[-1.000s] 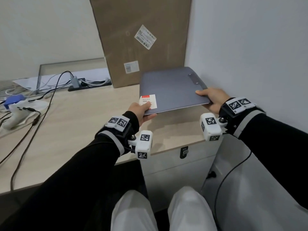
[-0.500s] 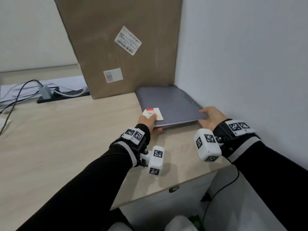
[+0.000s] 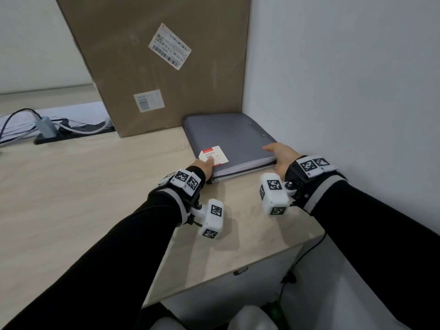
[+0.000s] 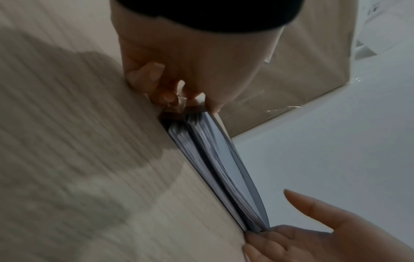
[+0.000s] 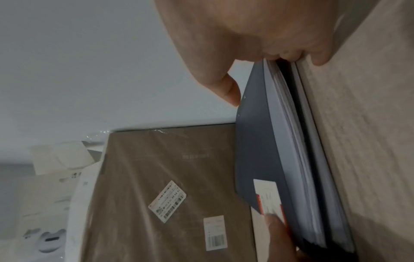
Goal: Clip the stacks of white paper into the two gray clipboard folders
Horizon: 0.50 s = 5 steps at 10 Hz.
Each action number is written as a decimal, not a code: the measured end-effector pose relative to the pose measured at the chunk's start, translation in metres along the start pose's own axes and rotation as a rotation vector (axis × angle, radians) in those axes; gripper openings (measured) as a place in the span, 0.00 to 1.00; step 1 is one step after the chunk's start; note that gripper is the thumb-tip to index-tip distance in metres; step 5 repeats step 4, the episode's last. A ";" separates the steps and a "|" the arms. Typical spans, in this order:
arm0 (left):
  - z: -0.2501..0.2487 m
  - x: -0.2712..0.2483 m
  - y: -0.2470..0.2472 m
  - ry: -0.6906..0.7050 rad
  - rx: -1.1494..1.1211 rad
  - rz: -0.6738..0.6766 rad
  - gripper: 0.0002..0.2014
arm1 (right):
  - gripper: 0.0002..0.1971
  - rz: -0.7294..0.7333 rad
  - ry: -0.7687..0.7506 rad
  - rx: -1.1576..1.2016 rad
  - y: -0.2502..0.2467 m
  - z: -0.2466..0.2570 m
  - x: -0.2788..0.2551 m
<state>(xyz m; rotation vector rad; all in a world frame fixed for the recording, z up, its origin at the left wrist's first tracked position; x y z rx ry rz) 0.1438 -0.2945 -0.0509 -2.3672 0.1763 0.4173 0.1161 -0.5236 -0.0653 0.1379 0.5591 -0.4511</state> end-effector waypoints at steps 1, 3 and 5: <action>-0.002 0.000 -0.001 0.022 0.058 -0.001 0.29 | 0.37 0.006 -0.047 -0.039 -0.007 -0.002 0.042; 0.002 -0.008 -0.008 0.023 -0.007 0.039 0.34 | 0.07 0.002 -0.112 -0.015 0.001 0.001 -0.053; 0.006 -0.014 -0.029 0.005 -0.134 0.007 0.31 | 0.14 -0.064 -0.189 -0.083 -0.004 0.014 -0.073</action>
Point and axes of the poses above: each hand's wrist, its own x-axis towards the middle knuckle, its own y-axis out of the palm, z = x × y, the point moved 6 cm from there along x, towards the middle knuckle
